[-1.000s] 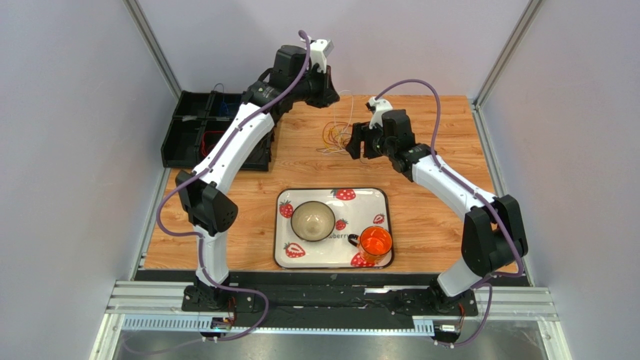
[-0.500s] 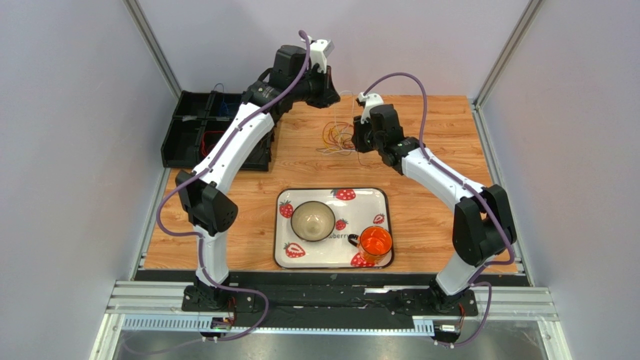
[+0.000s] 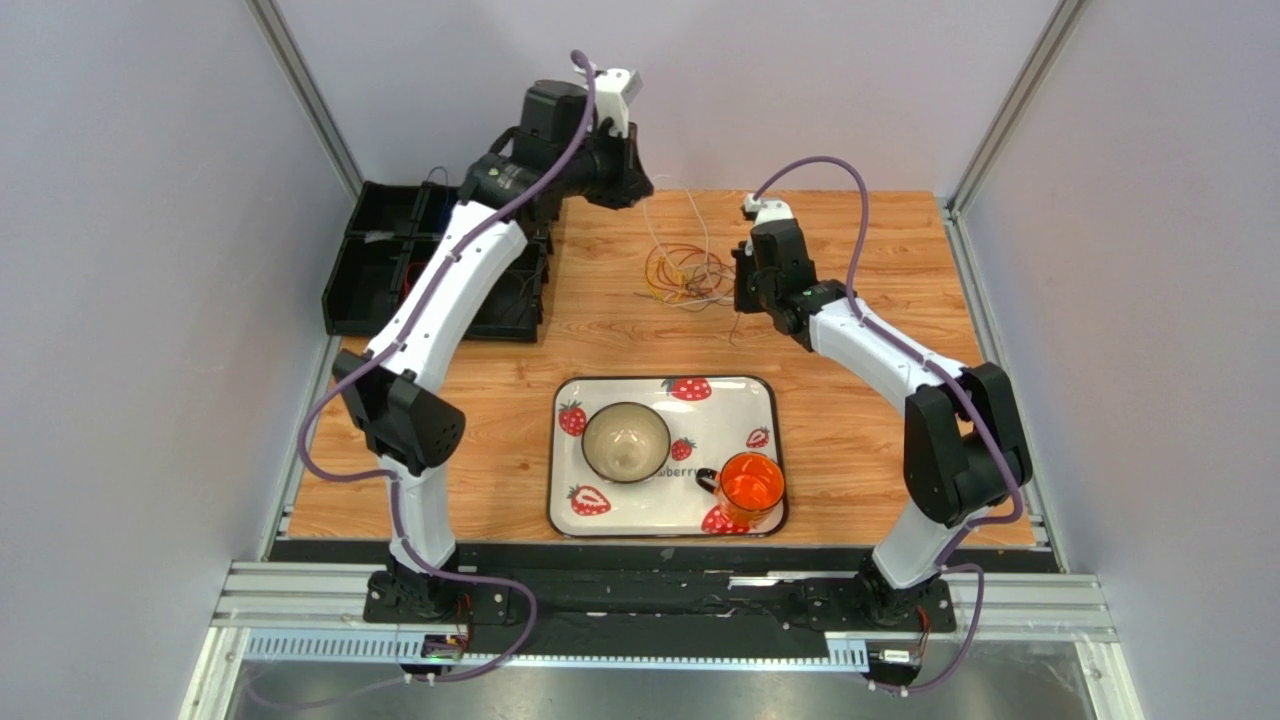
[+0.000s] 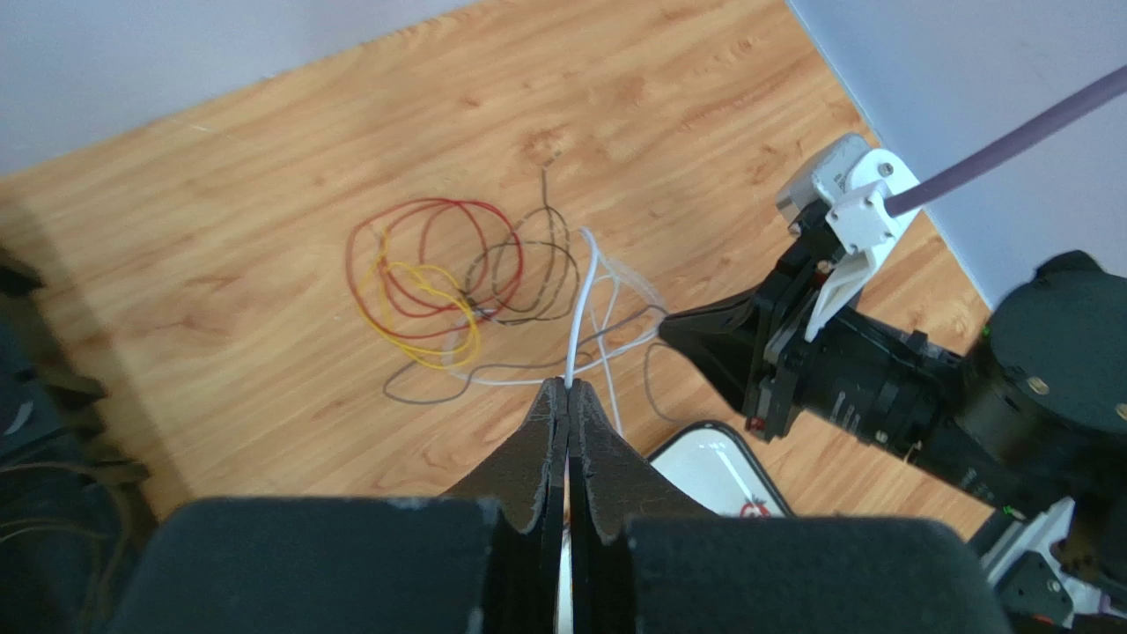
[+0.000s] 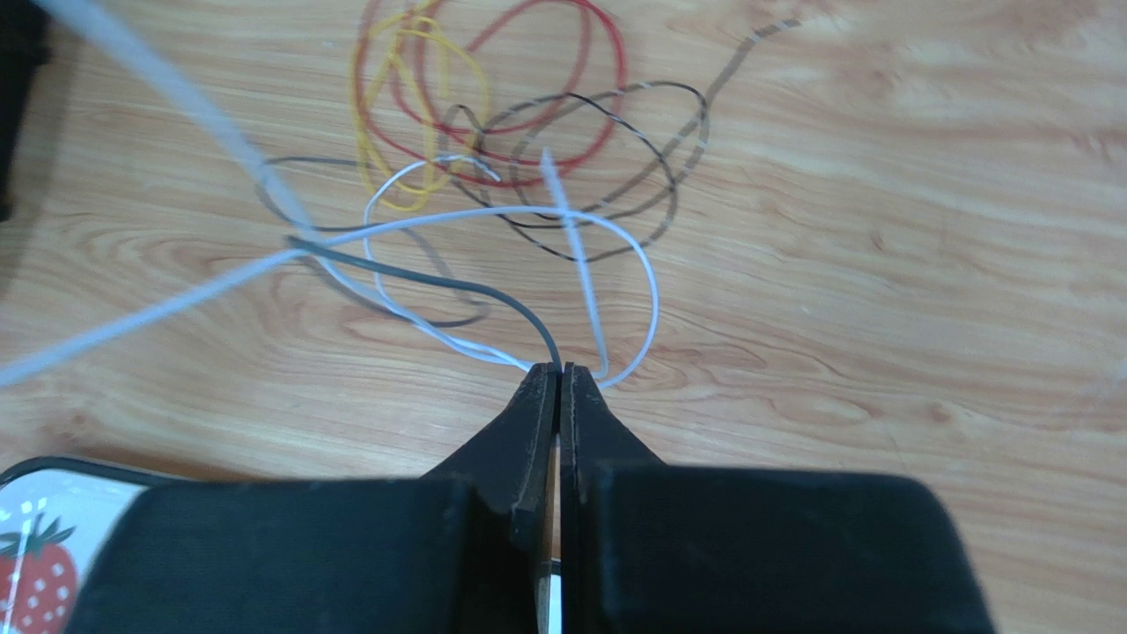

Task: Untangle the cables

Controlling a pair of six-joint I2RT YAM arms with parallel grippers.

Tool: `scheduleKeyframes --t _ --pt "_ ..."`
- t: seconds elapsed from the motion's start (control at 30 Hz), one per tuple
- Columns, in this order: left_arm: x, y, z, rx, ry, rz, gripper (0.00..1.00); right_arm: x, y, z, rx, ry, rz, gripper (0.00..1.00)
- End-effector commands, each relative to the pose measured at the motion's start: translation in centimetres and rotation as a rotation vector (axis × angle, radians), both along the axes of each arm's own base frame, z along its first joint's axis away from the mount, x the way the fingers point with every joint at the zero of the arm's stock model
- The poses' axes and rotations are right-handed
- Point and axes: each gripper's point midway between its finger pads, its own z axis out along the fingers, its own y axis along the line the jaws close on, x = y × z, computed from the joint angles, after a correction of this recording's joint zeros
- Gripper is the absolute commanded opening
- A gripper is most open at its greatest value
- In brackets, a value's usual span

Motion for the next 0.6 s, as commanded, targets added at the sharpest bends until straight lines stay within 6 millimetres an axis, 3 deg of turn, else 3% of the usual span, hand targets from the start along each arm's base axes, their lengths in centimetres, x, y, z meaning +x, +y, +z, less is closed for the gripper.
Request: scheduleKeyframes --t 0.0,0.07,0.27,0.57 --pt "-4.5 6.4 14.8 -0.095 -0.33 0.086 0.0 0.7 -1.9 -0.8 0.032 0.011 -0.107 0.0" --pt "-6.1 8.9 18.5 -0.128 -0.426 0.136 0.0 0.6 -1.9 -2.4 0.032 0.045 -0.117 0.0" --pt "-10.4 13.2 24.8 -0.162 -0.624 0.225 0.0 0.5 -1.8 -5.3 0.045 0.11 -0.145 0.0" --pt "-13.1 16.0 28.6 -0.176 -0.75 0.302 0.0 0.7 -2.4 -7.3 0.04 0.166 -0.193 0.0"
